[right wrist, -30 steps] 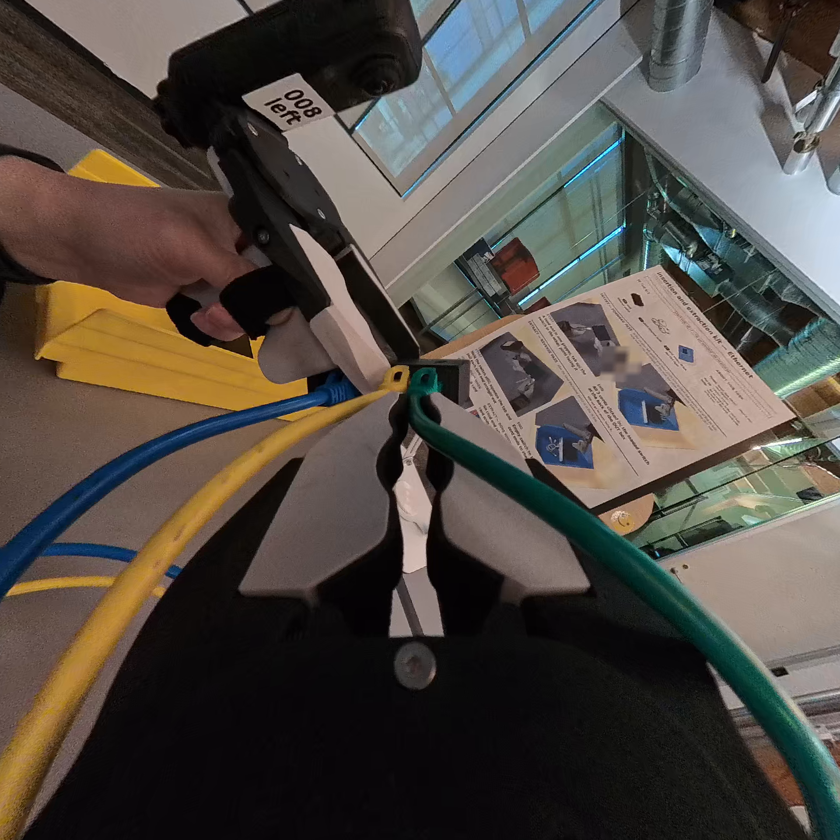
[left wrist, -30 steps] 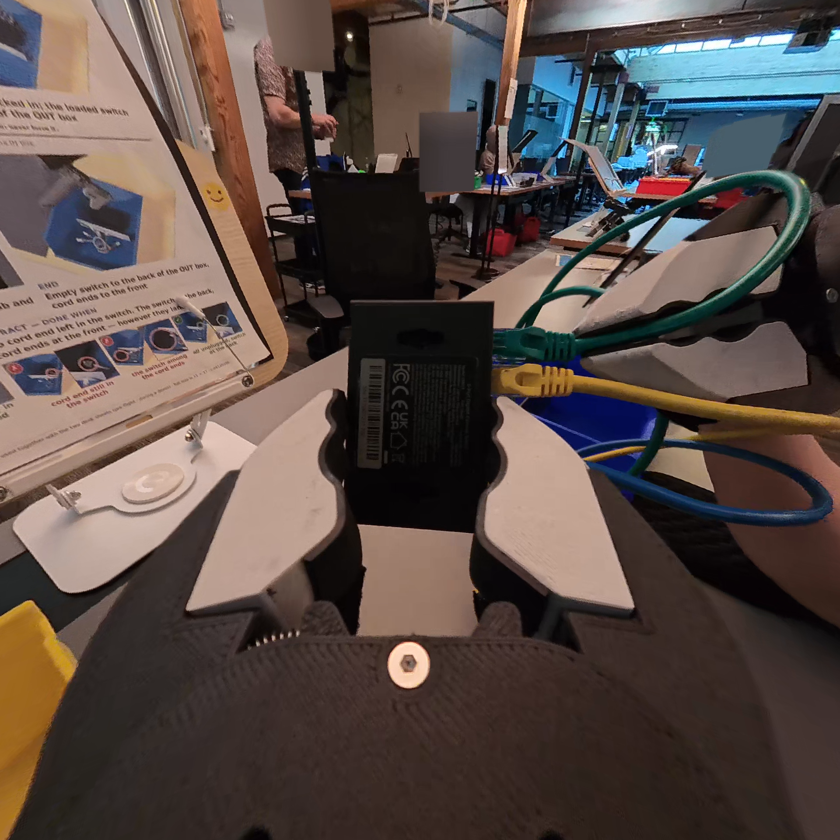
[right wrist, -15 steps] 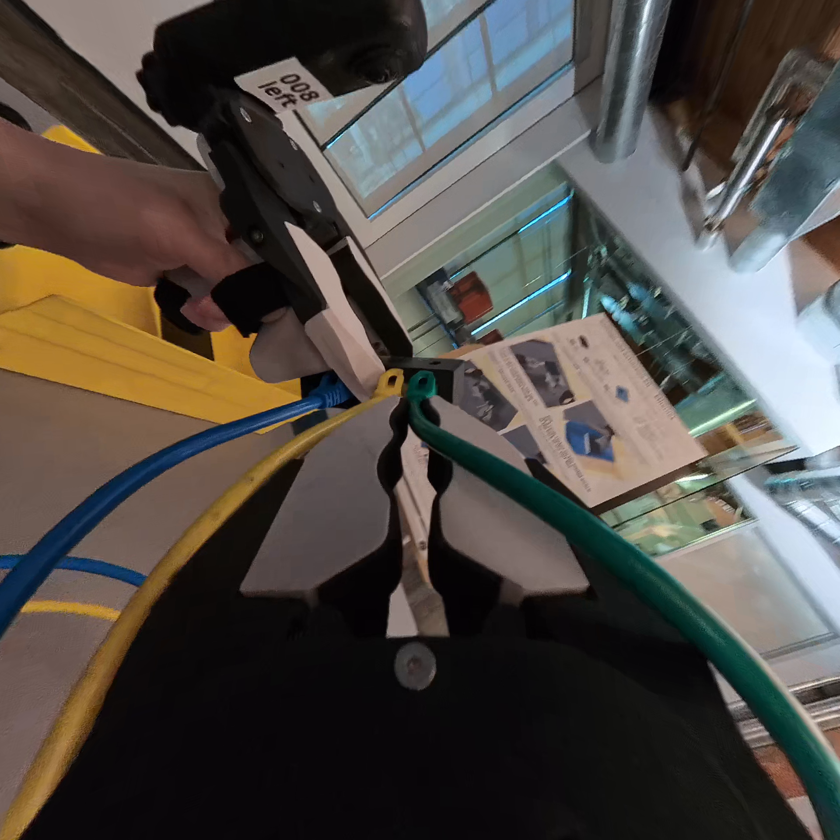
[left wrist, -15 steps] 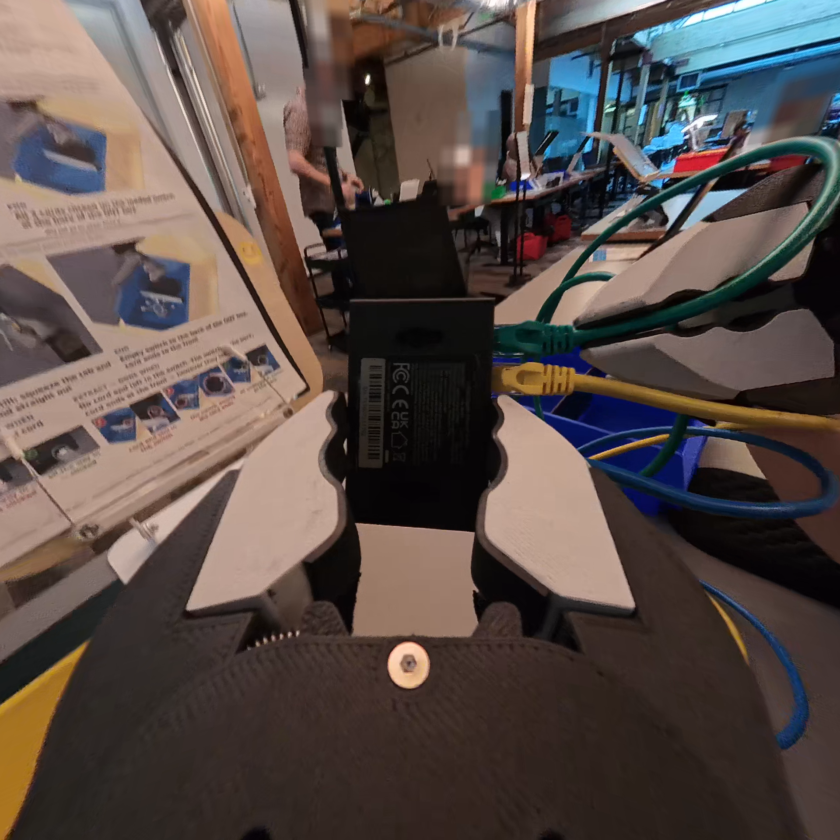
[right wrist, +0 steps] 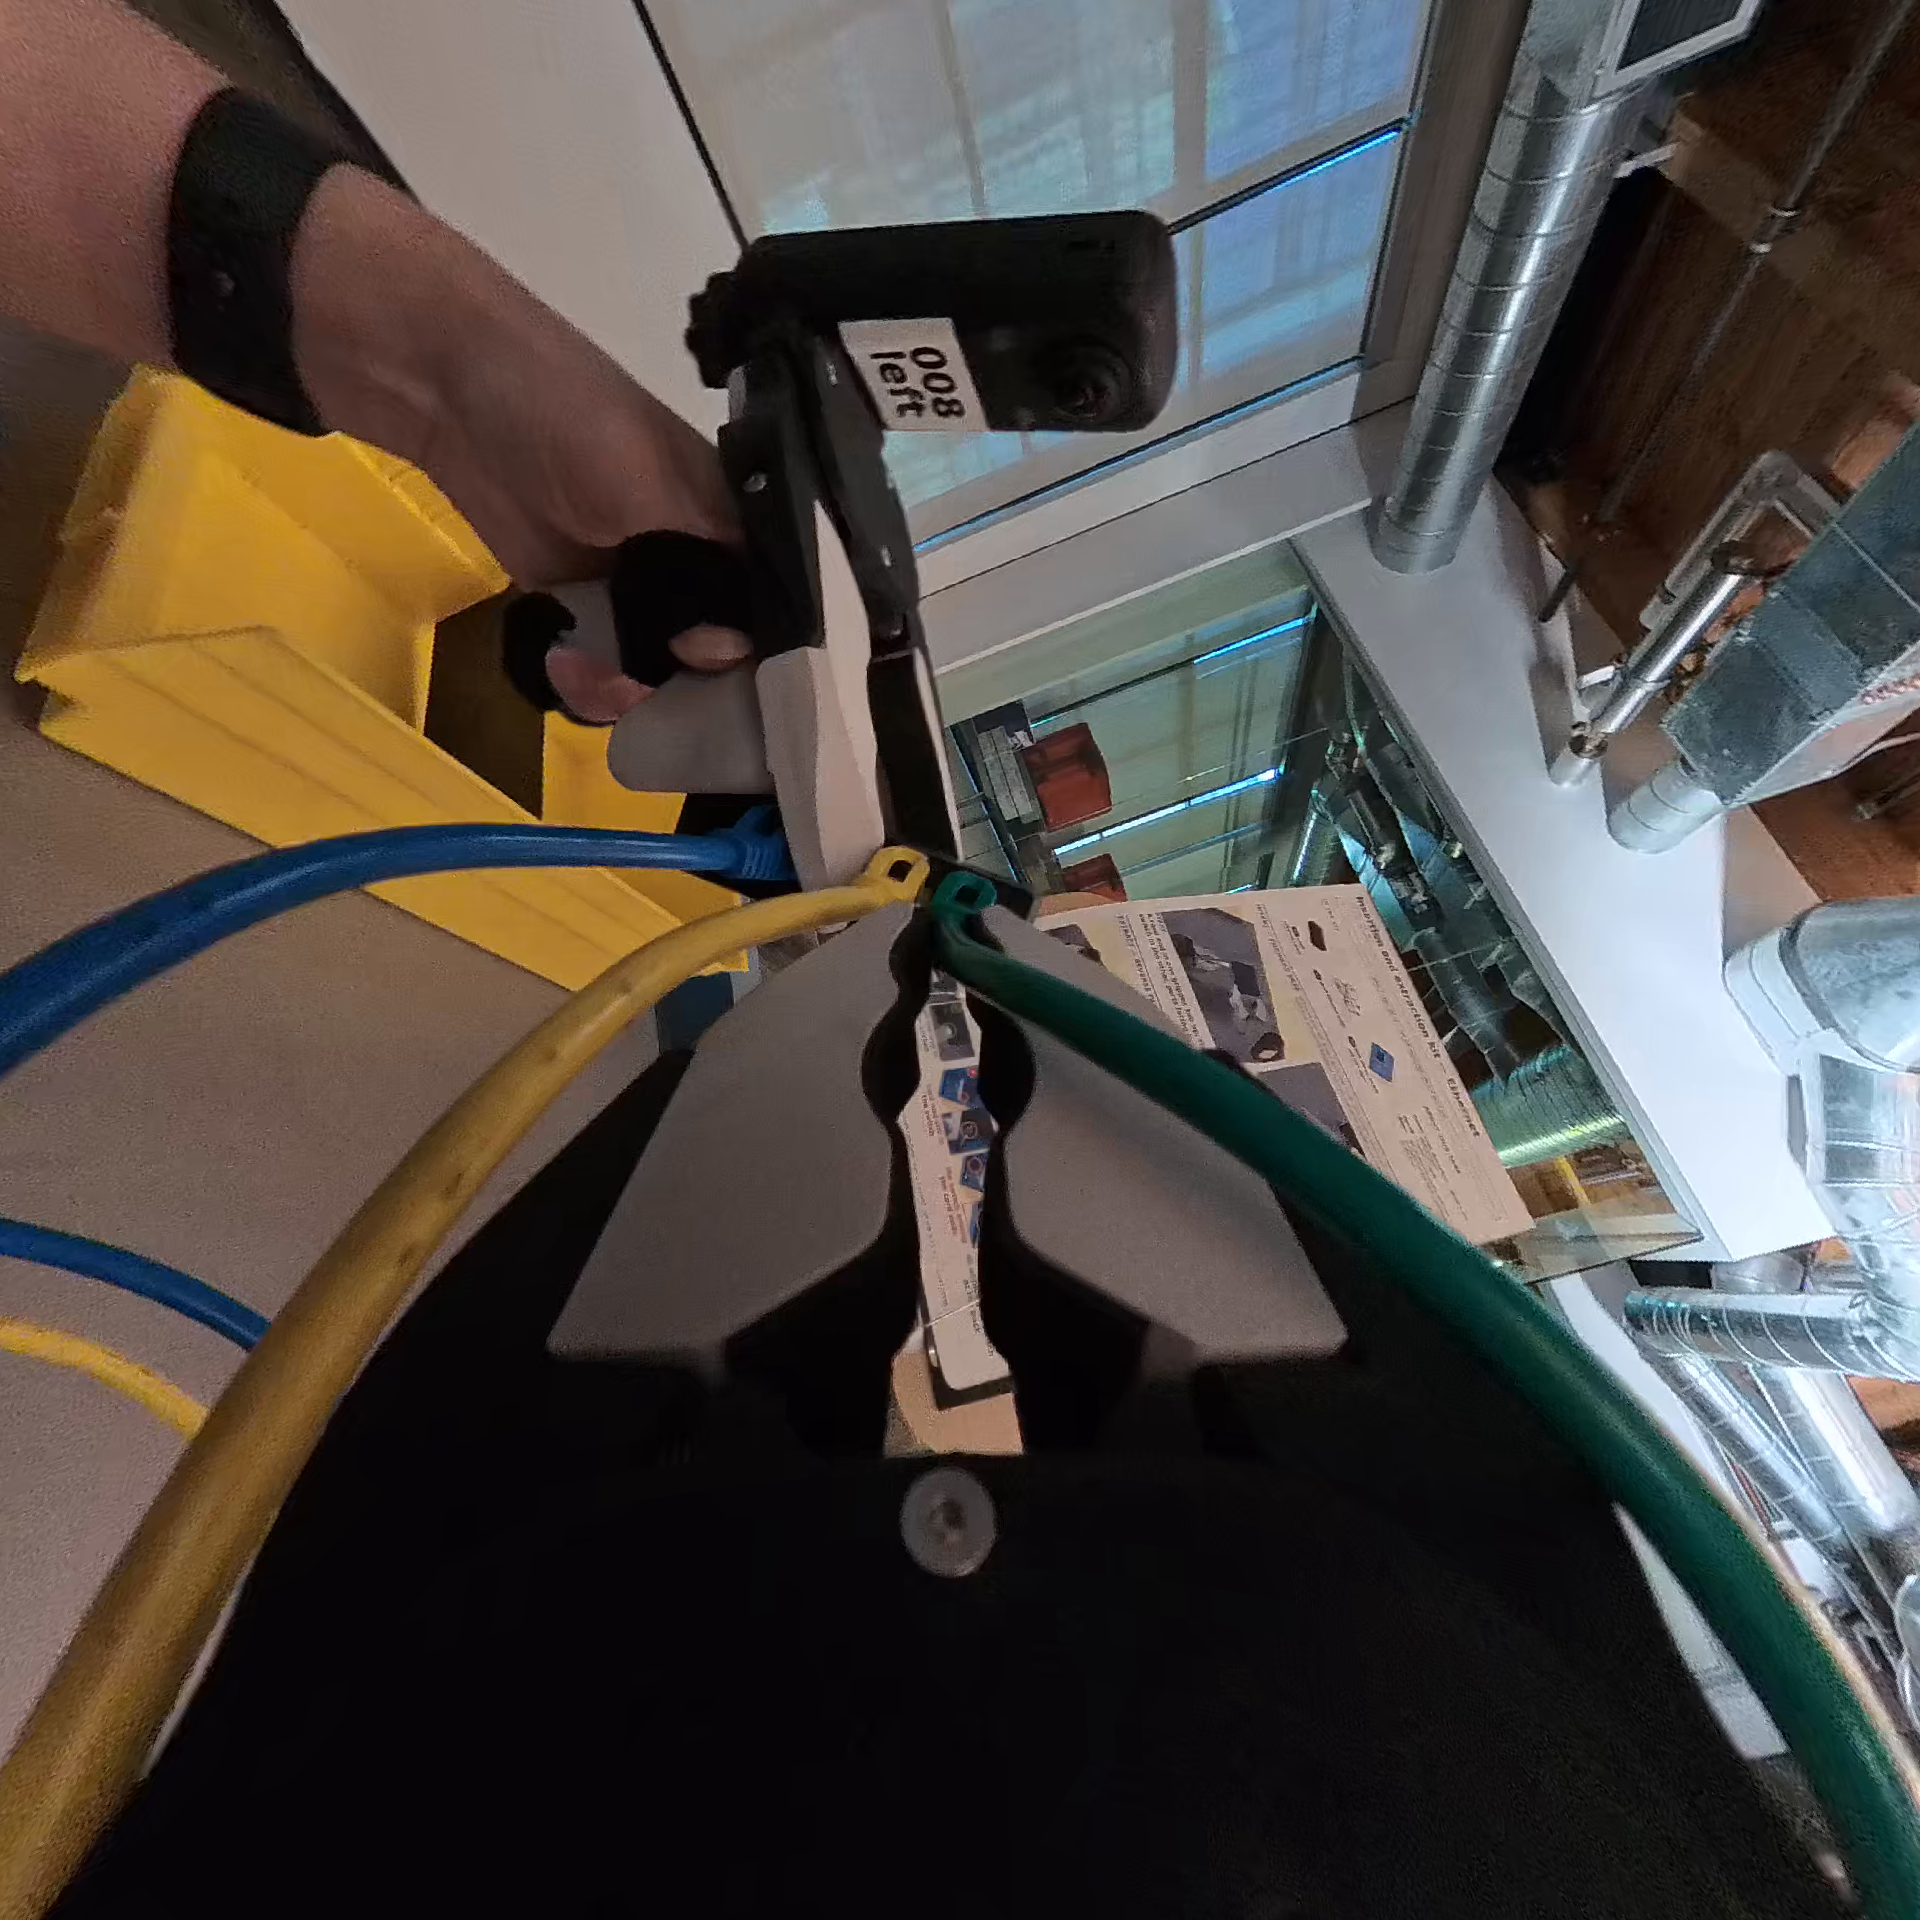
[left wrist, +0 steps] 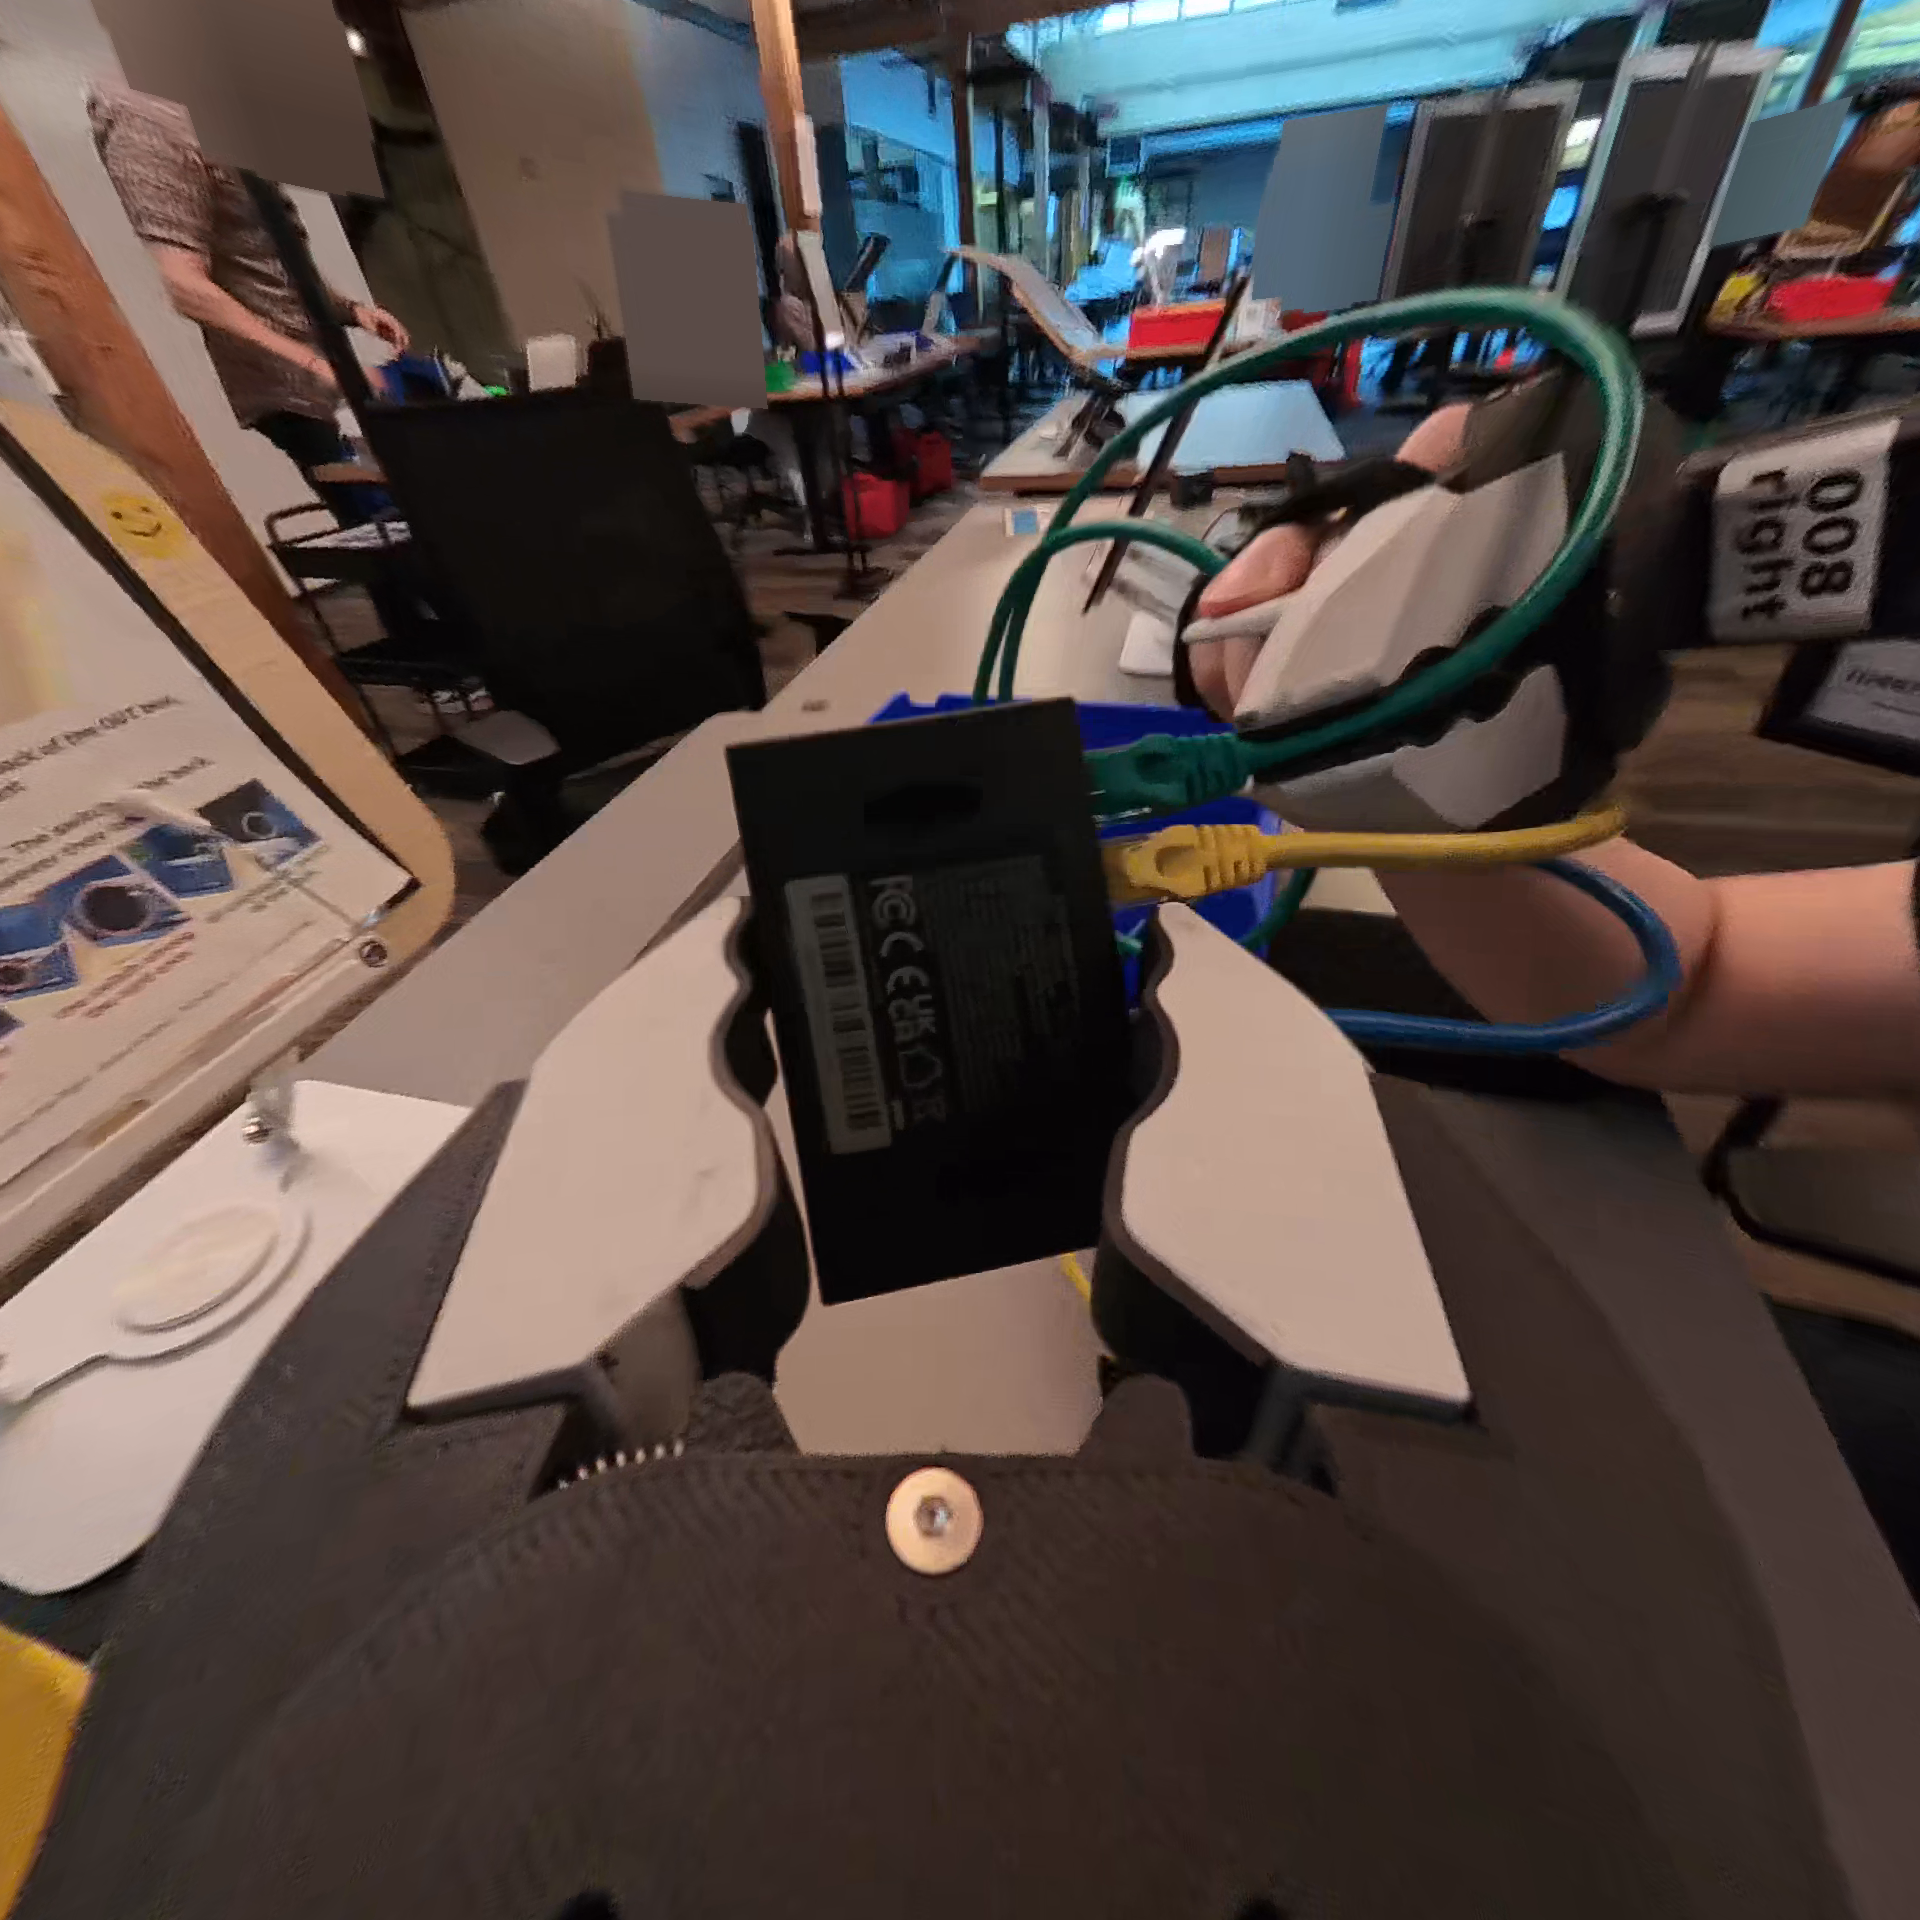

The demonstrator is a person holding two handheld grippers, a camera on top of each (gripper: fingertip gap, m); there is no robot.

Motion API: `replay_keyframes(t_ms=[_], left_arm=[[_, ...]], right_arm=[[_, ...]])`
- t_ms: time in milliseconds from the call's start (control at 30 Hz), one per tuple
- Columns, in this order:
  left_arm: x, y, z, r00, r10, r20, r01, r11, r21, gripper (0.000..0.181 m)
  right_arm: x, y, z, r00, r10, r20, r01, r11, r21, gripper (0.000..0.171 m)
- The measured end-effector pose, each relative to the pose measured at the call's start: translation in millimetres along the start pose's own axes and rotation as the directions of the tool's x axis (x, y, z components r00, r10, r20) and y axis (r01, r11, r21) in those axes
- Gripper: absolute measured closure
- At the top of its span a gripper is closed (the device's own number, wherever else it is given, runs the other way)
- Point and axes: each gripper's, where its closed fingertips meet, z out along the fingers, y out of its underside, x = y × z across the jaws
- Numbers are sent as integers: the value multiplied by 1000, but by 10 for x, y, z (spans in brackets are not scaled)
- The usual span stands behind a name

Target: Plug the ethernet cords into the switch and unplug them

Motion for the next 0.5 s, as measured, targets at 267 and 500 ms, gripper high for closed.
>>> replay_keyframes(t_ms=[267, 500], left_arm=[[-3, 204, 27, 1000, -7, 8, 8, 991, -136, 115], [-35, 205, 76, 997, 2, 82, 10, 990, -141, 119]], right_arm=[[-122, 9, 23, 998, 21, 67, -22, 1000, 20, 164], [-93, 71, 12, 994, 83, 76, -85, 996, 26, 163]])
